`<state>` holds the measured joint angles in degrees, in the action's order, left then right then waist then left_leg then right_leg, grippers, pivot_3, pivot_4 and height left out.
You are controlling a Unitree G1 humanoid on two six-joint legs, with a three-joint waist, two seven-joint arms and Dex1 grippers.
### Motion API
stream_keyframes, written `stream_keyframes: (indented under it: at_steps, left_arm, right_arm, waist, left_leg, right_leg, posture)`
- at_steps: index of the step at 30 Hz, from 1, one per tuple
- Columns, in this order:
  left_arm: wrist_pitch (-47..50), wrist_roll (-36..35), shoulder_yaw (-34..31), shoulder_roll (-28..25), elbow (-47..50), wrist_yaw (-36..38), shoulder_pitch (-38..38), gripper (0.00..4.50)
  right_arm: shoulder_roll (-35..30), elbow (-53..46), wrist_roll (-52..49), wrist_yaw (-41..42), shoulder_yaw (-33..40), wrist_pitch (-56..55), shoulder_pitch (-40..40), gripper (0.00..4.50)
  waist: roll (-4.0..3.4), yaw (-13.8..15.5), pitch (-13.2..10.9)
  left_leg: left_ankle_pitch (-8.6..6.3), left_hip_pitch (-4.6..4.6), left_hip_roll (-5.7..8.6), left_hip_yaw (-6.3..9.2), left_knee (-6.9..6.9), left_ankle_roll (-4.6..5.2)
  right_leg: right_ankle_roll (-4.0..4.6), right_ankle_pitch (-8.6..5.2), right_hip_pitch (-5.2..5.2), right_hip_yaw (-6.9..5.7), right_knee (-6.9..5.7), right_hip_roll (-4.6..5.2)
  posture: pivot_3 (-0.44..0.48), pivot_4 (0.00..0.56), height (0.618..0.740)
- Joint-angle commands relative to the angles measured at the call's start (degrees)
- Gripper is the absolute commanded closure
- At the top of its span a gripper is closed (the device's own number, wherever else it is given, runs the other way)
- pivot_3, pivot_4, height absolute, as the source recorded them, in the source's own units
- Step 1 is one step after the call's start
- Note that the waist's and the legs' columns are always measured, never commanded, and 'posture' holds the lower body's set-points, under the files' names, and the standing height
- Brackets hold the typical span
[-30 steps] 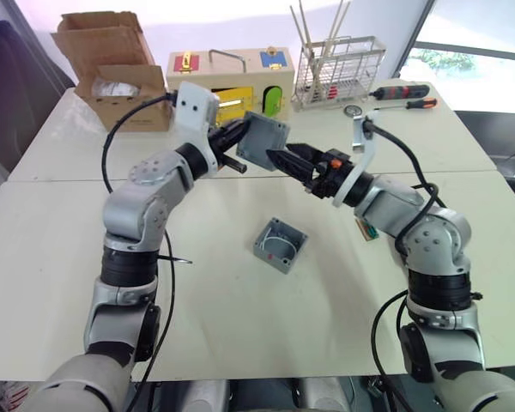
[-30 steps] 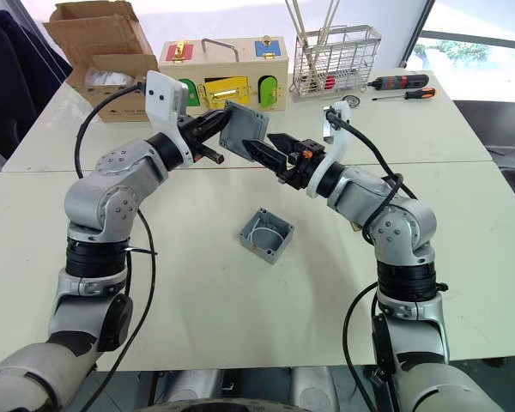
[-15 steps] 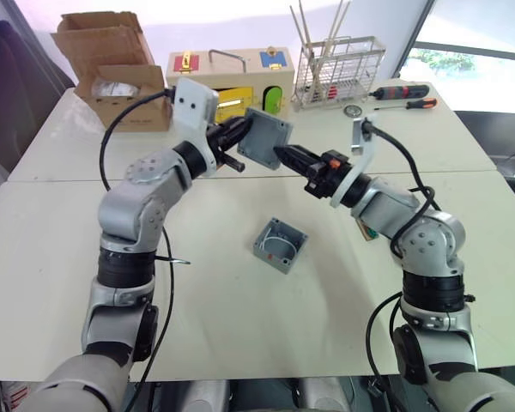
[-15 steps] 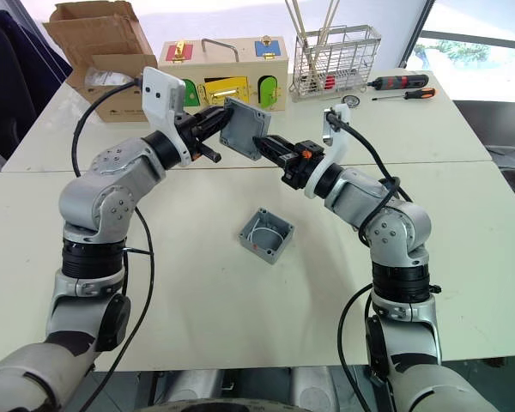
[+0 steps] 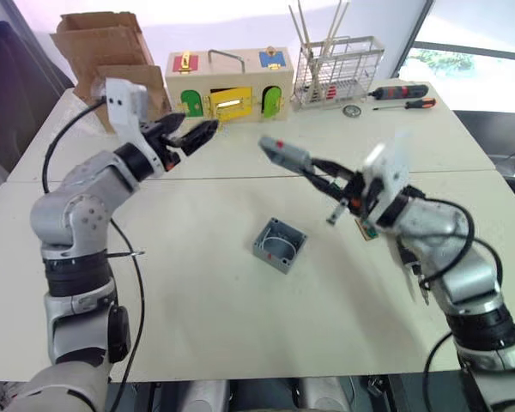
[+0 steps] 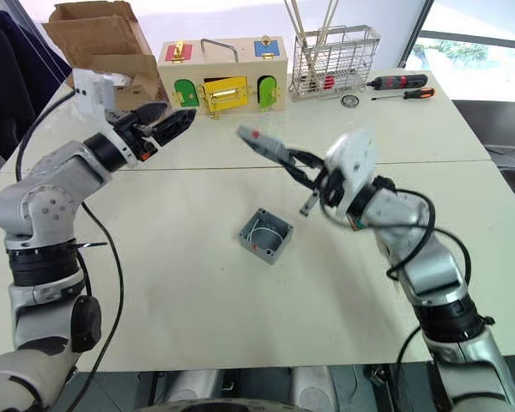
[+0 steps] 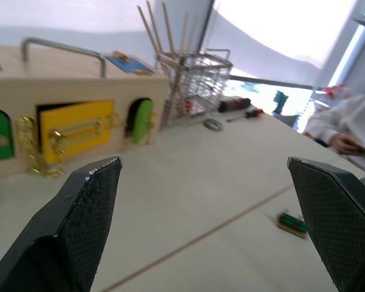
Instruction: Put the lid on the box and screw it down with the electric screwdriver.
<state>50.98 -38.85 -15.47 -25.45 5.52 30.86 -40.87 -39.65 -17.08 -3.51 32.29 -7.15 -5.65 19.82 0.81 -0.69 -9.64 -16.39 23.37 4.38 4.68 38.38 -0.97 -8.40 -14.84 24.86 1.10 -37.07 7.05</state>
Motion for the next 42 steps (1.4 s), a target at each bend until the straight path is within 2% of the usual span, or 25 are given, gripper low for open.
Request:
stream_keyframes:
  at_steps: [1,4,7,8,11,14,17,22,42]
  left_arm:
    - [2.7,-3.8,1.1,-2.2,1.0,4.9,0.3,0.06]
    - [4.5,-5.1,2.5,-2.5,1.3,6.3,0.3,0.06]
    - [5.4,-6.1,4.2,-2.4,1.8,8.1,0.3,0.06]
    - [5.4,-6.2,4.8,-2.2,1.8,8.6,0.2,0.28]
    - [4.5,-6.0,6.8,-1.6,1.1,9.9,-0.5,1.38]
    - [3.8,-5.3,9.2,-1.2,0.1,11.5,-1.2,3.06]
    - [3.3,-4.9,12.0,-1.0,-0.6,13.8,-1.6,4.48]
    - [1.8,-3.0,15.6,-1.0,-0.9,16.2,-1.1,4.48]
    - [0.6,-0.1,18.2,0.6,-0.5,17.5,1.0,4.48]
  right_arm:
    - [-3.0,1.5,11.8,-2.3,0.7,-19.3,-2.3,4.40]
    - [-4.2,4.5,22.4,-7.7,0.7,-30.7,-5.7,4.40]
    - [-3.3,6.4,31.0,-12.7,0.6,-35.7,-7.7,4.40]
    - [-2.8,7.2,32.8,-13.9,0.3,-36.5,-8.2,4.40]
    - [-1.3,8.8,38.0,-17.8,0.0,-38.1,-8.6,4.40]
    - [0.0,10.1,42.8,-21.0,-0.3,-37.9,-8.5,4.40]
    - [0.7,11.4,46.4,-23.9,-0.8,-37.6,-8.3,4.40]
    - [0.0,12.6,49.4,-27.0,-1.3,-38.7,-9.0,4.40]
    - [-2.6,17.3,54.2,-32.3,-4.8,-40.6,-10.4,4.40]
  waist:
    - [0.00,0.0,0.0]
    - [0.00,-0.1,0.0]
    - [0.00,-0.2,0.0]
    - [0.00,-0.2,0.0]
    - [0.00,-0.2,0.0]
    - [0.00,-0.1,0.0]
    - [0.00,0.0,0.0]
    - [0.00,-0.2,0.0]
    - [0.00,0.0,0.0]
  left_leg:
    - [0.00,0.00,0.00,0.00,0.02,0.00]
    - [0.00,-0.03,-0.02,0.03,-0.02,0.00]
    - [0.01,-0.04,-0.04,0.02,-0.03,-0.02]
    - [0.01,-0.04,-0.04,0.02,-0.03,-0.03]
    - [0.03,-0.06,-0.05,0.02,-0.03,-0.05]
    - [0.03,-0.06,-0.05,0.02,-0.03,-0.07]
    - [0.04,-0.06,-0.04,0.03,-0.03,-0.07]
    - [0.04,-0.07,-0.03,0.02,-0.06,-0.07]
    - [0.04,-0.15,-0.03,0.04,-0.05,-0.07]
  right_leg:
    - [0.00,0.00,-0.01,0.00,0.00,0.00]
    - [0.01,0.00,-0.02,0.00,0.00,-0.01]
    - [0.01,0.00,-0.02,0.01,0.00,-0.01]
    - [0.01,0.00,-0.02,0.01,0.01,-0.01]
    - [0.02,-0.01,-0.02,0.02,0.01,-0.02]
    - [0.02,-0.01,-0.03,0.04,0.01,-0.04]
    - [0.02,-0.01,-0.06,0.04,0.02,-0.04]
    - [0.02,-0.01,-0.06,0.04,0.01,-0.07]
    - [0.03,-0.01,-0.19,0.04,0.02,-0.08]
  posture:
    - [0.000,0.150,0.730]
    - [0.000,0.150,0.730]
    - [0.000,0.150,0.730]
    - [0.000,0.150,0.730]
    - [0.000,0.150,0.730]
    - [0.000,0.150,0.730]
    - [0.000,0.150,0.730]
    - [0.000,0.150,0.730]
    - [0.000,0.150,0.730]
